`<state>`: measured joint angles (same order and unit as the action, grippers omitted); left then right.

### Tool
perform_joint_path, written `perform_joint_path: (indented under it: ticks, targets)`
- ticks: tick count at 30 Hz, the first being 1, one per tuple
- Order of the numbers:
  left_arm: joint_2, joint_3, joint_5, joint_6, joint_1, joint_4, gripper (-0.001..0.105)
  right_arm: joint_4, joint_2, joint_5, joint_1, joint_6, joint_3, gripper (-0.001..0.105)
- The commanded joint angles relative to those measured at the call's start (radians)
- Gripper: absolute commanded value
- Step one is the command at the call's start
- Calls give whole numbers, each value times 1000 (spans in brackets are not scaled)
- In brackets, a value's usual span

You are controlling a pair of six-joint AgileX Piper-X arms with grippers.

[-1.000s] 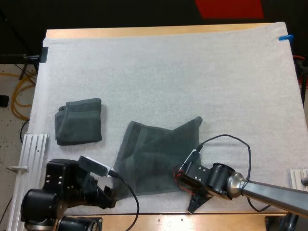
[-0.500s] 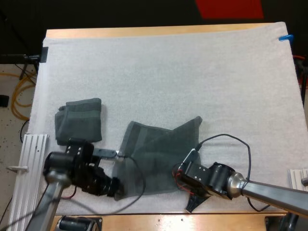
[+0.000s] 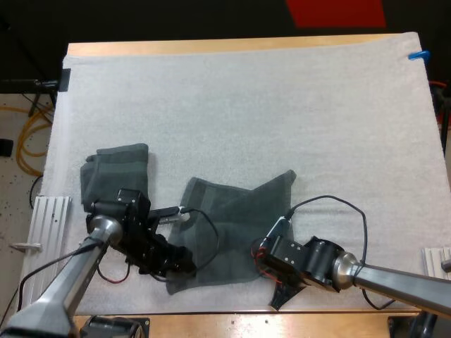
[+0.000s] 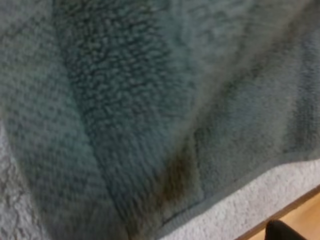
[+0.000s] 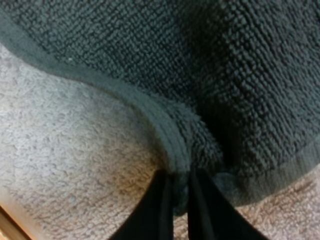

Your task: Pick towel from pile fold and stack

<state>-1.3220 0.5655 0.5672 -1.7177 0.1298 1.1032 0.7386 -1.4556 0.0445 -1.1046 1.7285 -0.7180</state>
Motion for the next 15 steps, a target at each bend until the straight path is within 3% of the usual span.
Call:
perform_joint_path:
  ticks: [1, 5, 8, 11, 15]
  targets:
    - [-19, 4, 8, -6, 5, -6, 66, -6, 8, -4, -1, -5, -1, 0]
    - [-63, 4, 8, -6, 5, -6, 66, -11, 8, -4, -1, -5, -1, 0]
    - [-82, 4, 16, -6, 12, -8, 59, -22, 8, -4, -1, -5, -1, 0]
    - [-85, 4, 15, -6, 45, -7, 48, -25, 8, -4, -1, -5, -1, 0]
    - [-85, 4, 13, 16, 103, -12, 18, -25, 8, -4, -1, -5, -1, 0]
